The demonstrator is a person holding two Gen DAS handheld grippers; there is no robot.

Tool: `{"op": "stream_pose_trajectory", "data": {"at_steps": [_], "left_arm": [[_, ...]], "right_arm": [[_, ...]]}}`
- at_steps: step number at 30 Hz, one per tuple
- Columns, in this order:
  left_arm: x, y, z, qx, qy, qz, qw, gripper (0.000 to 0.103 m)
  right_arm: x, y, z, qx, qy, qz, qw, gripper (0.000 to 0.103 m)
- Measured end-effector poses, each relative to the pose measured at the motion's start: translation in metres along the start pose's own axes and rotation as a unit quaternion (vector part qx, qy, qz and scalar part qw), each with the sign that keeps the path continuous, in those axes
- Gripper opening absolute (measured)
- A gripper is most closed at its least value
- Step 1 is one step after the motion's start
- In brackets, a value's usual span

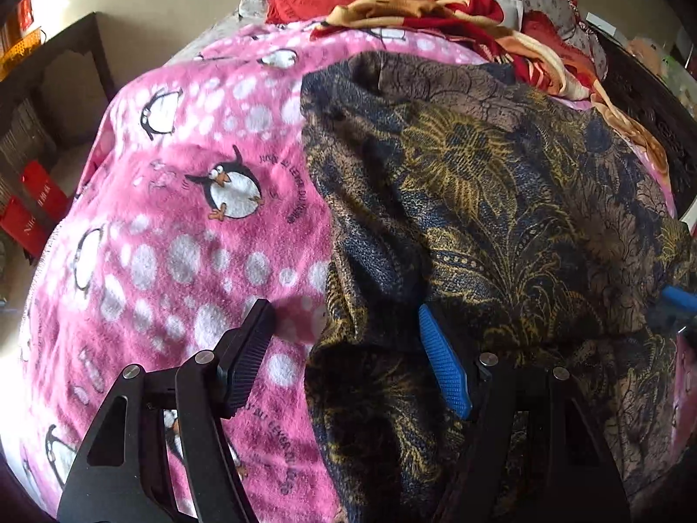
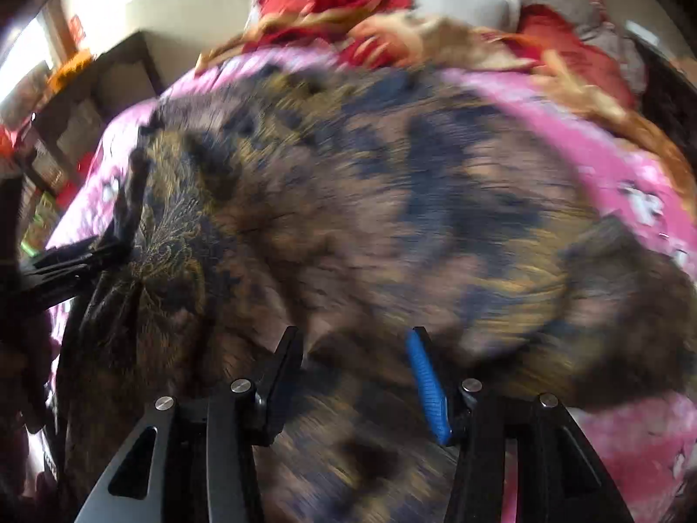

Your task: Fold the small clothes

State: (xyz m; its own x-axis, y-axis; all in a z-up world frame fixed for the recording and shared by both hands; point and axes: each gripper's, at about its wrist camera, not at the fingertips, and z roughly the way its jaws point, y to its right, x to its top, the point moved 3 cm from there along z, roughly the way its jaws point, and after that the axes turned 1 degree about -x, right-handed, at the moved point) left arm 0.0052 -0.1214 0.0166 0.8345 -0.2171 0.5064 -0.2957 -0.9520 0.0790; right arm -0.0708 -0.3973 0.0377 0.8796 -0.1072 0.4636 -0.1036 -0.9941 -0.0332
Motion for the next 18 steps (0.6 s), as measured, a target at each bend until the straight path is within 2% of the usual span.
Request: {"op": "stream_pose_trajectory", "data": {"at_steps": [2,5,7,9,11,12,13,14,16,18], "left_arm": [[0.002,0.001,-0.011,-0.001,0.014,-0.003,0.9999,0.069],[0.008,0.011,-0.032,-0.003,0.046,0.007,0.9989,0.069],[0.012,0.021,-0.041,-0.015,0.058,0.016,0.9981,0.069],[0.014,0.032,-0.047,-0.027,0.061,0.026,0.9975,0.069],[0.014,0.043,-0.049,-0.031,0.057,0.039,0.9972,0.069],[0.014,0.046,-0.049,-0.030,0.056,0.044,0.9970,0.069],[0.014,0.048,-0.050,-0.030,0.056,0.047,0.9969,0.069],[0.013,0.049,-0.051,-0.030,0.057,0.047,0.9968,0.069],[0.013,0.047,-0.051,-0.033,0.054,0.041,0.9971,0.069],[0.014,0.048,-0.048,-0.036,0.052,0.034,0.9974,0.069]], "right_arm": [[0.006,0.031,-0.028,-0.016,0.047,0.034,0.998,0.048],[0.022,0.083,-0.049,-0.038,0.087,0.117,0.989,0.062],[0.034,0.115,-0.045,-0.067,0.090,0.170,0.979,0.063],[0.046,0.134,-0.025,-0.064,0.070,0.194,0.976,0.063],[0.047,0.141,-0.006,-0.045,0.038,0.196,0.979,0.041],[0.048,0.142,0.003,-0.033,0.021,0.191,0.981,0.015],[0.050,0.138,0.006,-0.027,0.019,0.177,0.984,0.011],[0.052,0.134,0.001,-0.034,0.036,0.159,0.986,0.010],[0.060,0.120,-0.021,-0.040,0.099,0.116,0.988,0.008],[0.066,0.115,-0.032,-0.035,0.137,0.104,0.984,0.008]]}}
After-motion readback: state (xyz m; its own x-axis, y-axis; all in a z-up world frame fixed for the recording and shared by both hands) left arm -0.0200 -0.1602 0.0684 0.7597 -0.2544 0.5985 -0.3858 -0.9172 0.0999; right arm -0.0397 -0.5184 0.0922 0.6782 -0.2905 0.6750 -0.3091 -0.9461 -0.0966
